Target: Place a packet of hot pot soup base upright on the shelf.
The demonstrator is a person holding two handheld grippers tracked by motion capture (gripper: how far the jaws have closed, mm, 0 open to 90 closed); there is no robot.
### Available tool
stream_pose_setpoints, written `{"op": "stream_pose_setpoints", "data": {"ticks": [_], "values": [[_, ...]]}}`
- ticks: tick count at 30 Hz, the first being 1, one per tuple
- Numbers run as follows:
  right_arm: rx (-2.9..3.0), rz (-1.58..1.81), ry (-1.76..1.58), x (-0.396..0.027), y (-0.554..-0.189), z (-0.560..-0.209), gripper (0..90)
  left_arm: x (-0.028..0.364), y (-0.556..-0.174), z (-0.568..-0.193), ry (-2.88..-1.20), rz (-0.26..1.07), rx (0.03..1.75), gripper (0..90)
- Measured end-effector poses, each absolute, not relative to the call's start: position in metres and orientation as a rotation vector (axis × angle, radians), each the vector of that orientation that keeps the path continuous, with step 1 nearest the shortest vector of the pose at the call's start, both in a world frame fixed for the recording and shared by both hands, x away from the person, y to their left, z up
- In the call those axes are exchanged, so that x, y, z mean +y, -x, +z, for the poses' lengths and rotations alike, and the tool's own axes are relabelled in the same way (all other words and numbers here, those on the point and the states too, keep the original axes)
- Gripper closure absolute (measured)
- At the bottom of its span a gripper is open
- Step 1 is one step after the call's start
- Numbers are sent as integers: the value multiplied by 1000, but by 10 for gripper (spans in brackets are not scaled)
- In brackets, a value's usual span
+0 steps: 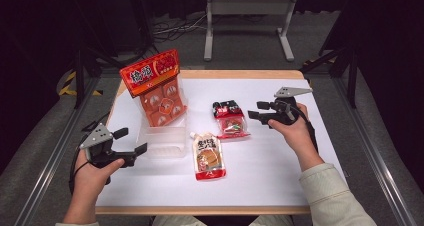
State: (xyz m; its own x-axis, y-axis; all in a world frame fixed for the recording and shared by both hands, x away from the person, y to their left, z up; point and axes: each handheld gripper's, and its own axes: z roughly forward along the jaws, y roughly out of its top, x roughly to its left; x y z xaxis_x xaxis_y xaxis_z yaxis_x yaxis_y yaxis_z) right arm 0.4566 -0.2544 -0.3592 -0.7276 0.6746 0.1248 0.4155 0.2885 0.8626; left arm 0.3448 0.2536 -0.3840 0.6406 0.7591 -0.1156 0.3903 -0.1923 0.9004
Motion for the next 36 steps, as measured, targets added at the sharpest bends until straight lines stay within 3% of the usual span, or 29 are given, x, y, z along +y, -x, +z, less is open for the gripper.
{"op": "stream_pose_setpoints", "data": {"ticks": [18, 36], "values": [[2318, 1344, -1095, -228, -510, -385, 404, 252, -347, -387, -1815, 432, 915, 89], [2332, 1287, -1169, -208, -540, -414, 365, 253, -346, -389, -1821, 422, 913, 88]]}}
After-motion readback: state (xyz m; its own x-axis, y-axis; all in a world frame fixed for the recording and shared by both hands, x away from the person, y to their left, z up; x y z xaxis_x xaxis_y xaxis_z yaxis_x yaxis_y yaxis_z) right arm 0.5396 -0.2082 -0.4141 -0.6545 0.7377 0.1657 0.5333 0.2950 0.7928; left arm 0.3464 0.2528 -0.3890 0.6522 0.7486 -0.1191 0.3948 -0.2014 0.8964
